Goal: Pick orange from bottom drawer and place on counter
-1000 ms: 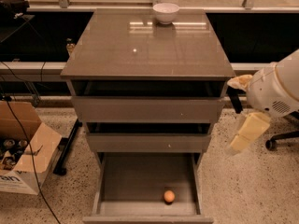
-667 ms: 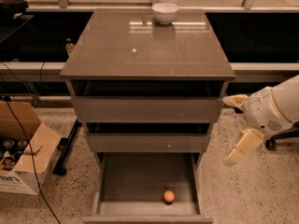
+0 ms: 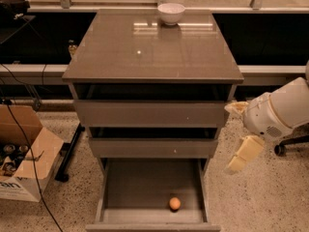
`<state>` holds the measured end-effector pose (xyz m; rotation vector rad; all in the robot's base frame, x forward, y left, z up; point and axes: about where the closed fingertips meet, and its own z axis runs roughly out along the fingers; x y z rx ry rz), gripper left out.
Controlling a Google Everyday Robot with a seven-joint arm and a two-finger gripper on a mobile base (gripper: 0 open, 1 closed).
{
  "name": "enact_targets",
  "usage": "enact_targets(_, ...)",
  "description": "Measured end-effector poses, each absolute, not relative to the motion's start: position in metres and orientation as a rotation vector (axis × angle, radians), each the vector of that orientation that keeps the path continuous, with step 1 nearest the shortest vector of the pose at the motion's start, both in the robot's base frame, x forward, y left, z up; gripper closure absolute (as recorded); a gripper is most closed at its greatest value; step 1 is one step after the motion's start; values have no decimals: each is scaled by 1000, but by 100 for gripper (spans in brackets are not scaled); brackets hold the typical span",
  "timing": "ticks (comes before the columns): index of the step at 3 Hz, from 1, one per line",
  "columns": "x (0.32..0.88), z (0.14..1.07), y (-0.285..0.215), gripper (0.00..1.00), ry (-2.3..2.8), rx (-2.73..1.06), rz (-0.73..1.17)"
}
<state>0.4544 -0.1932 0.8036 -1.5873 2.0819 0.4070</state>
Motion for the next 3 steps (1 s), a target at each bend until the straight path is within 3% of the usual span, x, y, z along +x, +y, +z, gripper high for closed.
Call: enact_targets(3,467,600,-150,0,2028,-1317,762)
